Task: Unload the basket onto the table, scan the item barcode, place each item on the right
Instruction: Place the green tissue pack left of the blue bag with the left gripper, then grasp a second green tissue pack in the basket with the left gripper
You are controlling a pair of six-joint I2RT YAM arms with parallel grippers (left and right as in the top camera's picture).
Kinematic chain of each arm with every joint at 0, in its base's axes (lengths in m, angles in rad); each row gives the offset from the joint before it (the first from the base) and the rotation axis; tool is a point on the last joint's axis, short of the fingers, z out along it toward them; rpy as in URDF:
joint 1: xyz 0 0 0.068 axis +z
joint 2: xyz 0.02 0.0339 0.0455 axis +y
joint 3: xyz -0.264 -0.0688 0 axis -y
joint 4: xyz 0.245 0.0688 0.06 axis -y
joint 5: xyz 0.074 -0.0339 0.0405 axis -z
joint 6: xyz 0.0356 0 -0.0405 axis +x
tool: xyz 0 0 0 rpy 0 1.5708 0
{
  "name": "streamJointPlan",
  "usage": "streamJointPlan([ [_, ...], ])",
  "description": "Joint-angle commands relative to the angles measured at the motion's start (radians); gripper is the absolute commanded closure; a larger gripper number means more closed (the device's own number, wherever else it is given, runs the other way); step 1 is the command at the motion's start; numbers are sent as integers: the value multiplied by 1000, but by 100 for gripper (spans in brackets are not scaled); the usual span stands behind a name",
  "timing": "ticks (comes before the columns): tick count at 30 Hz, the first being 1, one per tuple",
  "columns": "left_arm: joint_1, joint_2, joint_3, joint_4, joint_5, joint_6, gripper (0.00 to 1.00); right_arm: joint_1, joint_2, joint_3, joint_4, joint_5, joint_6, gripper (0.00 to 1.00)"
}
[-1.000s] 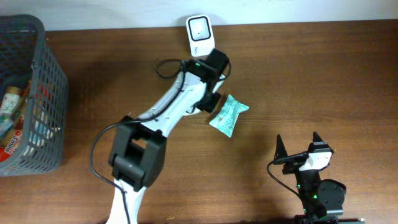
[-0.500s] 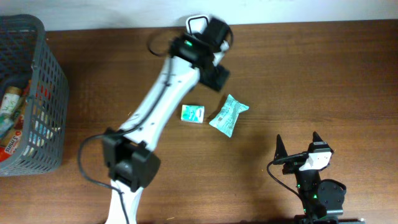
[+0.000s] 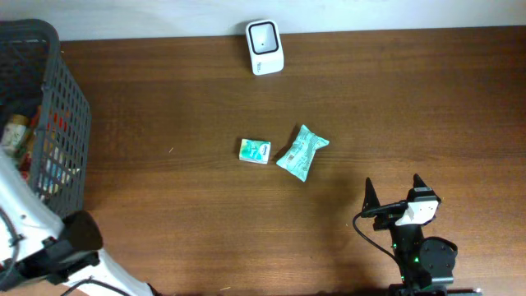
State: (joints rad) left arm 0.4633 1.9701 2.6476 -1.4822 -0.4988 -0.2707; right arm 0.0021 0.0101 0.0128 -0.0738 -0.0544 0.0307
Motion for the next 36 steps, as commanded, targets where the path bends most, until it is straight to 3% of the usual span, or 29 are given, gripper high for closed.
streamJointPlan([
  [1, 120, 70, -108, 39, -14, 30, 1, 6, -6, -7, -1, -5, 11, 1],
  [8, 155, 95, -445, 328, -12, 237, 1, 6, -6, -7, -1, -5, 11, 1],
  [13, 156, 113, -525, 478, 267, 728, 1, 6, -6, -7, -1, -5, 11, 1],
  [14, 164, 127, -525, 479, 268, 748, 0, 6, -6, -7, -1, -5, 11, 1],
  [20, 208, 280, -525, 480, 275, 748, 12, 6, -6, -7, -1, -5, 10, 1],
  [21, 209, 301, -525, 479, 274, 748, 16, 6, -6, -7, -1, -5, 11, 1],
  [24, 230, 341, -525, 464, 267, 747, 41, 6, -6, -7, -1, -5, 11, 1],
  [28, 265, 369, -525, 441, 272, 734, 45, 6, -6, -7, -1, -5, 11, 1],
  [30, 266, 380, -525, 434, 276, 732, 52, 6, -6, -7, -1, -5, 11, 1],
  [32, 266, 380, -525, 431, 280, 728, 67, 6, -6, -7, -1, -5, 11, 1],
  [36, 266, 381, -529, 416, 312, 729, 75, 6, -6, -7, -1, -5, 10, 1],
])
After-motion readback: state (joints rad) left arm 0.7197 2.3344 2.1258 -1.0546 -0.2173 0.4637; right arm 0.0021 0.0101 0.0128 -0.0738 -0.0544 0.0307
